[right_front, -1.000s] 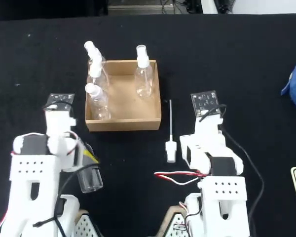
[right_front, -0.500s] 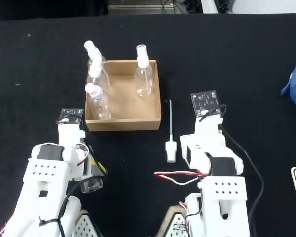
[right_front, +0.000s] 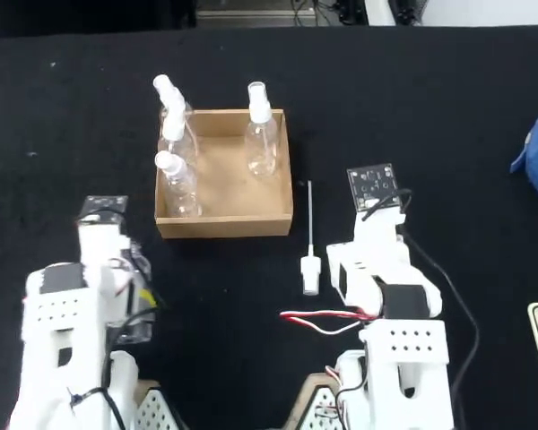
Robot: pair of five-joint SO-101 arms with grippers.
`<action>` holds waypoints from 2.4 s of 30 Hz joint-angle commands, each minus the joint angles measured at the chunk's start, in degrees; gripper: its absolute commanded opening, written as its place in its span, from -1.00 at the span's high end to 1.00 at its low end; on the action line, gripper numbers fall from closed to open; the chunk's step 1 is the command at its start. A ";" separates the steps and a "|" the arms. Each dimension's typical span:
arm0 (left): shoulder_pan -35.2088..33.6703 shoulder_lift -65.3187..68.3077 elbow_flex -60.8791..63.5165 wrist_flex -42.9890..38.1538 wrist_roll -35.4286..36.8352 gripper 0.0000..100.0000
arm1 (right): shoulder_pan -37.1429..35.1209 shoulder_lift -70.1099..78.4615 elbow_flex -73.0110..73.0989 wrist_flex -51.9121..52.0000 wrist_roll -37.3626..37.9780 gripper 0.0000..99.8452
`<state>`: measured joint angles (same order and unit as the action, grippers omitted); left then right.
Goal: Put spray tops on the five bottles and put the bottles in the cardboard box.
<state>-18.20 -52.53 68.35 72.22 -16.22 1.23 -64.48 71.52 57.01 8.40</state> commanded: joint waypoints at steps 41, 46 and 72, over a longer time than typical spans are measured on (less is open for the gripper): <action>-48.66 22.95 -12.09 -13.36 -48.88 0.54 | 1.05 -1.71 0.40 -1.76 0.18 0.69; -49.01 23.12 -11.65 -13.36 -48.79 0.95 | 1.05 -1.71 0.40 -1.76 0.26 0.69; -37.41 6.24 -15.16 -2.37 -26.11 0.94 | -6.59 8.31 -6.81 3.43 -1.14 0.65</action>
<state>-58.90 -38.29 50.59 71.96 -46.11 -0.26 -60.62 68.70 60.00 8.40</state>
